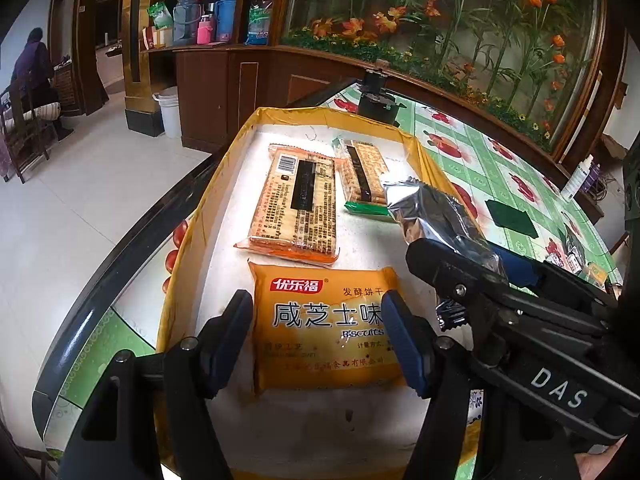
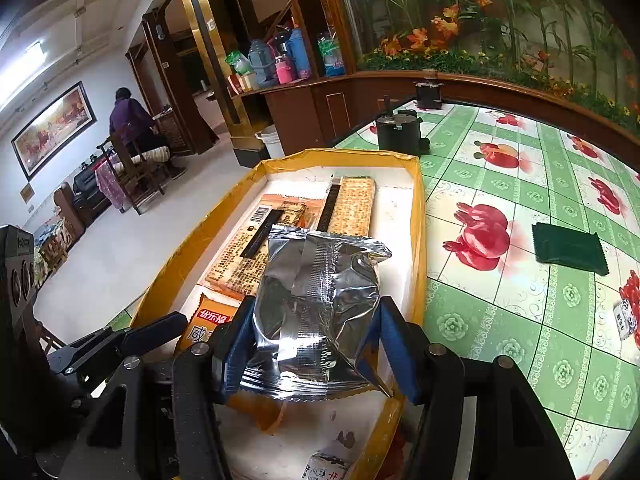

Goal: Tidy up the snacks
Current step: 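Carry both bags to the yellow box and release the orange bag from the left gripper, then lower the silver foil bag into the box and open the right gripper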

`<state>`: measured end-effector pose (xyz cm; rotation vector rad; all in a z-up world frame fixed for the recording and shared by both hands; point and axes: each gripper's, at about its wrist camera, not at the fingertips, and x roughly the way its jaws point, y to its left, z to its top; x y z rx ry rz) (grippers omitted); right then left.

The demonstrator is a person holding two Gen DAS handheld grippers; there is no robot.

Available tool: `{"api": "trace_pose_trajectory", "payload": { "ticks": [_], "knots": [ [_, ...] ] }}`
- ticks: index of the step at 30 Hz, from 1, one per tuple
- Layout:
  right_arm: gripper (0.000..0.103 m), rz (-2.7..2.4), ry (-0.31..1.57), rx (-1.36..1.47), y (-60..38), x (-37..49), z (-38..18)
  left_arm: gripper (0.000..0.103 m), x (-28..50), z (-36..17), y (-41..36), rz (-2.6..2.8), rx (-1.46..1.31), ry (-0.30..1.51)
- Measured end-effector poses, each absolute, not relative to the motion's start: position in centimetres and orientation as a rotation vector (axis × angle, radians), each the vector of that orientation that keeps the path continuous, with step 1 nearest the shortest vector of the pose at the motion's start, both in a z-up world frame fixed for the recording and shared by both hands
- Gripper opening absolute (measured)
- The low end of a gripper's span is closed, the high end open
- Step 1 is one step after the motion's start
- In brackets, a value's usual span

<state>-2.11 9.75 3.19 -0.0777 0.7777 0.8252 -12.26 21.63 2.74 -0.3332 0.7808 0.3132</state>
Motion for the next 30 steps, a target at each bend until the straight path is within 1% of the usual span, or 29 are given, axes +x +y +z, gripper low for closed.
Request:
{"api": "trace_pose_trajectory", "payload": {
  "ticks": [6,8,10,12,18,20,30],
  "knots": [
    [0.067,0.845,0.778,-0.056,9.4,-2.0,3.2,0.067,-12.5,2.8,21.8,0.297,-0.352,0.761],
    [0.071,0.852,0.781,-0.04,9.2,-1.9,3.2,0.067,-12.7,2.9,22.0,0.286,-0.367,0.748],
    [0.073,0.857,0.782,-0.025,9.0,-1.9,3.3,0.072,-12.8,3.0,22.0,0.278,-0.38,0.737],
    [0.073,0.864,0.782,-0.008,8.7,-1.8,3.5,0.075,-13.2,3.1,22.2,0.274,-0.393,0.718],
    [0.076,0.883,0.766,0.054,7.7,-1.7,4.2,0.082,-13.5,3.3,22.2,0.266,-0.407,0.691],
    [0.078,0.885,0.756,0.068,7.4,-1.8,4.5,0.082,-13.5,3.4,22.1,0.271,-0.401,0.69],
    [0.079,0.863,0.733,0.112,5.6,-1.7,5.3,0.083,-13.8,3.6,21.7,0.283,-0.373,0.661]
  ]
}}
